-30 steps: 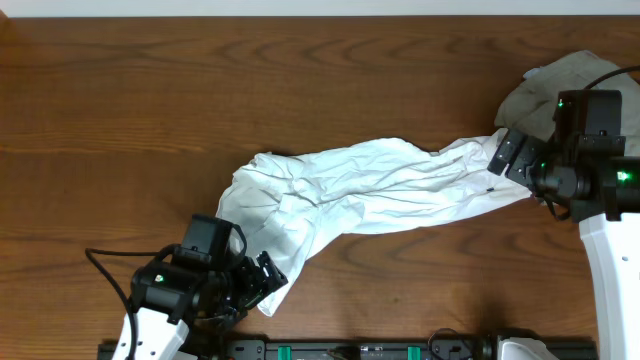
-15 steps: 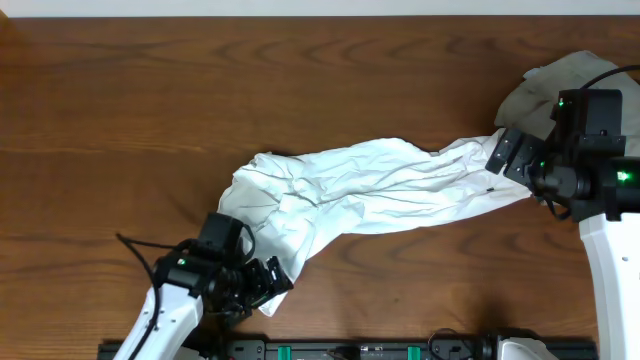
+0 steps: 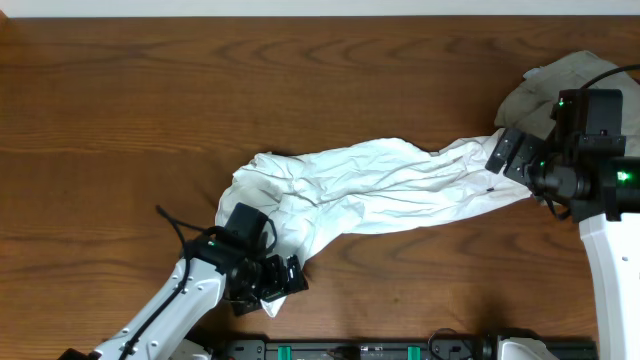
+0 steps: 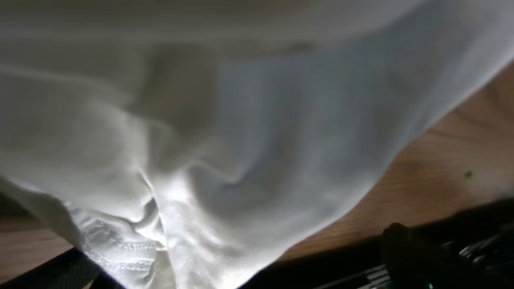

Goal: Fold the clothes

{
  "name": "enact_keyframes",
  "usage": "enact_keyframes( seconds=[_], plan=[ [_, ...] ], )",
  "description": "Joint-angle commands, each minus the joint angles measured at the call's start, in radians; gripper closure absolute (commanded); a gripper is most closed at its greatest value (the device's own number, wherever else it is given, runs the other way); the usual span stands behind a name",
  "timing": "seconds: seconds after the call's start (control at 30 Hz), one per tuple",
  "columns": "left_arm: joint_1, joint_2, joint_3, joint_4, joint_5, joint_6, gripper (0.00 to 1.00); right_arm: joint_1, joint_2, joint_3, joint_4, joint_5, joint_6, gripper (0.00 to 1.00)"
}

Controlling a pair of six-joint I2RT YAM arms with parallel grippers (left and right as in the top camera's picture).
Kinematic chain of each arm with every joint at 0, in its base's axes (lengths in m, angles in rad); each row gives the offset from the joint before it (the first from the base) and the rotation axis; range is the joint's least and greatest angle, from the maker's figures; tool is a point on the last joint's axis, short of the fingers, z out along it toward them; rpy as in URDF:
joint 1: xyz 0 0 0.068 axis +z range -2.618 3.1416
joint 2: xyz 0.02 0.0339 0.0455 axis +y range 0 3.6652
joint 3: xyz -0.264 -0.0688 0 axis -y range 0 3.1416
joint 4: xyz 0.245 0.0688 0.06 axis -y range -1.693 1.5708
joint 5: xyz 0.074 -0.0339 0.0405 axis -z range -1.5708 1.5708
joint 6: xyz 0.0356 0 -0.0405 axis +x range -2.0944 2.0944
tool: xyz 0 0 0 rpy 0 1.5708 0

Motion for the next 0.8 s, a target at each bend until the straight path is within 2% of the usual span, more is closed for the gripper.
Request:
enact_keyframes(
  seconds=[0.0,0.07,0.2,0.5,0.63,0.7,0.77],
  plan=[
    [-0.023,0.004,0.005,0.003,0.01,-0.008,0.04,-0.005,0.001,0.017,-0.001,-0.003,-0.01,0.01],
    [-0.023,0.004,0.005,0.003,0.013,-0.013,0.1,-0.005,0.001,0.017,-0.001,-0.003,-0.01,0.01],
    [-0.023,0.004,0.005,0.003,0.013,-0.016,0.34,-0.005,0.001,0.017,-0.002,-0.003,-0.011,0.01],
    [-0.023,0.004,0.005,0.003,-0.01,-0.016,0.67,-0.005,0.001,0.017,-0.006,-0.008,-0.011,0.01],
    [-0.023,0.004,0.005,-0.003,-0.034,-0.015,0.66,-0.005,0.001,0.017,-0.008,-0.01,-0.011,0.01],
    [-0.023,0.006,0.005,-0.013,-0.096,-0.016,0.52,-0.005,0.001,0.017,-0.008,-0.01,-0.011,0.01],
    [-0.023,0.013,0.005,-0.014,-0.119,-0.02,0.47,-0.005,0.001,0.017,-0.008,-0.01,-0.011,0.01]
  ],
)
